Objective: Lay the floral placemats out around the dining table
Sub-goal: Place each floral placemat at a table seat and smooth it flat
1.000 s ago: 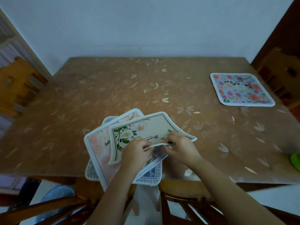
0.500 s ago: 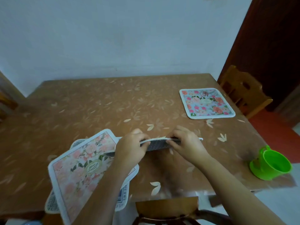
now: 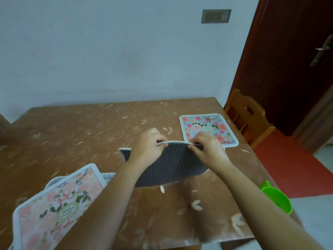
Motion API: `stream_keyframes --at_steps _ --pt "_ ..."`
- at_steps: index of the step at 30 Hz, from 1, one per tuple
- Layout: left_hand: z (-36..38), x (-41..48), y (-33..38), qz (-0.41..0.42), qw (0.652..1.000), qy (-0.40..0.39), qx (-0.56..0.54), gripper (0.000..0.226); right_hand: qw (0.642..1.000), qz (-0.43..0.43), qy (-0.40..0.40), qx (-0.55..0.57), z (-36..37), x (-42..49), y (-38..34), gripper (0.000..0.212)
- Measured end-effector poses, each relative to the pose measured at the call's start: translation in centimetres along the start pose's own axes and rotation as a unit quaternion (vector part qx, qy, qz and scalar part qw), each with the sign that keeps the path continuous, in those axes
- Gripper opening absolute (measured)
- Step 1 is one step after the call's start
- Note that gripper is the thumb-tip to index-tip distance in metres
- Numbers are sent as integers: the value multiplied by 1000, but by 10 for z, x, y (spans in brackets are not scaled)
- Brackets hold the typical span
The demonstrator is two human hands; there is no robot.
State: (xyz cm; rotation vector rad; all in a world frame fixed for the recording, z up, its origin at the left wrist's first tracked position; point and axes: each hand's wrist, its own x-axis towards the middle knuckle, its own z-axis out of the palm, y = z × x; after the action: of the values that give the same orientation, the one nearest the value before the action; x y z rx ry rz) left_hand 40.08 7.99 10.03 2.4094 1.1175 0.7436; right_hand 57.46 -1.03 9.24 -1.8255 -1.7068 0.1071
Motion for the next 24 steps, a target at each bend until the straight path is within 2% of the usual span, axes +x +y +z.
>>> stream_keyframes --at_steps 6,10,12,16,19,24 --pt "13 36 11 27 995 93 -31 8 995 -15 99 13 -12 34 24 8" --pt "44 23 0 -8 985 116 -127 12 991 -56 118 6 6 20 48 5" --pt "69 4 -13 -35 987 77 -139 14 995 -41 80 35 29 0 65 5" --pt "122 -49 -45 -95 985 -11 -141 13 992 52 -38 108 83 -51 93 3" --pt "153 -93 -63 -162 975 -72 -135 10 983 91 -120 108 119 -90 105 2" --pt "182 -144 -79 -203 964 -115 -129 5 971 104 -185 114 149 -137 107 3"
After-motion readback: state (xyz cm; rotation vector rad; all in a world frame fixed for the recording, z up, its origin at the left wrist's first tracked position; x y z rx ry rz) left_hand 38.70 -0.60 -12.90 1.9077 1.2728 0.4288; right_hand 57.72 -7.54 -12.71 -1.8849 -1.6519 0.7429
